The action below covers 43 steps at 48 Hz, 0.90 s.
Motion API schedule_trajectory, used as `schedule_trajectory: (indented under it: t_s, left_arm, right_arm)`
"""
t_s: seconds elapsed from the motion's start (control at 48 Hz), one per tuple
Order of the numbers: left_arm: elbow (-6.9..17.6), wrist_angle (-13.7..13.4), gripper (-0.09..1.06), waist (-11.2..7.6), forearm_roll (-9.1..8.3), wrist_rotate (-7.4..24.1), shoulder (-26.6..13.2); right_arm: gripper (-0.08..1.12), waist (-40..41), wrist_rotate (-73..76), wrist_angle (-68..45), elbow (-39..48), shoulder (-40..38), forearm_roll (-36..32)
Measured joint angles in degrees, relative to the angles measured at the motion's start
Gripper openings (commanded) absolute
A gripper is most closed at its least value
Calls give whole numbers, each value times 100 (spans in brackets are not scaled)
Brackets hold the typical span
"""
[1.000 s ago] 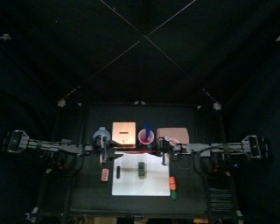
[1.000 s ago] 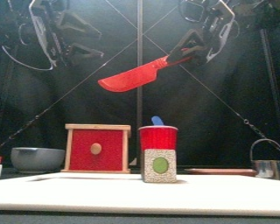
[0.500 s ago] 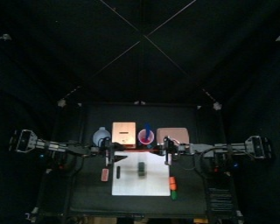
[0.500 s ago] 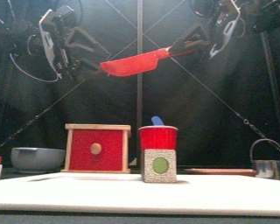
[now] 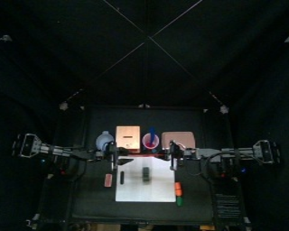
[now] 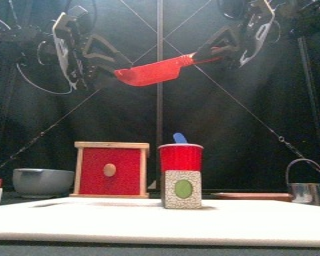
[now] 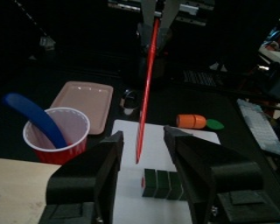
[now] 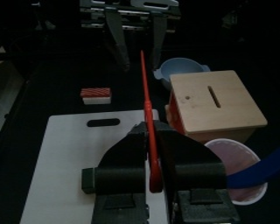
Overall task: Cut the sushi into 4 pieces with the knife
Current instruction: Grasp knife edge with left hand
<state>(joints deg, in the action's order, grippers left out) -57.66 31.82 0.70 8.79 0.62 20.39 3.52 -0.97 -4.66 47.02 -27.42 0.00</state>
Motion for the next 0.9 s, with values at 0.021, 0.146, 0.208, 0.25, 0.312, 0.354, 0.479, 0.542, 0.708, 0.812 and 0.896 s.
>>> schedule_trajectory:
  t_s: [0.021,0.146,0.208,0.25,0.312,0.354,0.479,0.542,0.708,0.812,0.896]
  left_arm:
    - [0,26,70,0,-18,-9,-18]
    - [-9,141,61,9,-97,-9,-97]
    - [-18,158,59,18,-123,0,-141]
    - [-18,176,59,18,-132,0,-176]
    - [-18,193,59,18,-141,0,-211]
    - [-18,211,57,18,-149,0,-237]
    - [-18,325,56,44,-185,9,-255]
    - [-35,396,54,44,-237,9,-264]
    - [-53,501,39,53,-396,26,-264]
    - [-70,545,30,62,-492,26,-264]
    - [-79,580,24,62,-501,26,-272]
  right_arm:
    - [11,0,0,0,0,0,0]
    - [11,-9,0,0,0,-9,0]
    - [11,-9,0,0,0,0,0]
    - [11,-18,-9,0,0,-9,0]
    - [11,-26,0,-9,0,0,-9]
    - [11,-26,0,-18,0,0,9]
    - [11,-26,9,-53,0,-9,9]
    - [11,-26,0,-70,0,-18,9]
    - [10,-18,9,-114,18,-18,26]
    - [10,-26,18,-114,35,-26,88]
    - [9,-26,18,-123,62,-26,193]
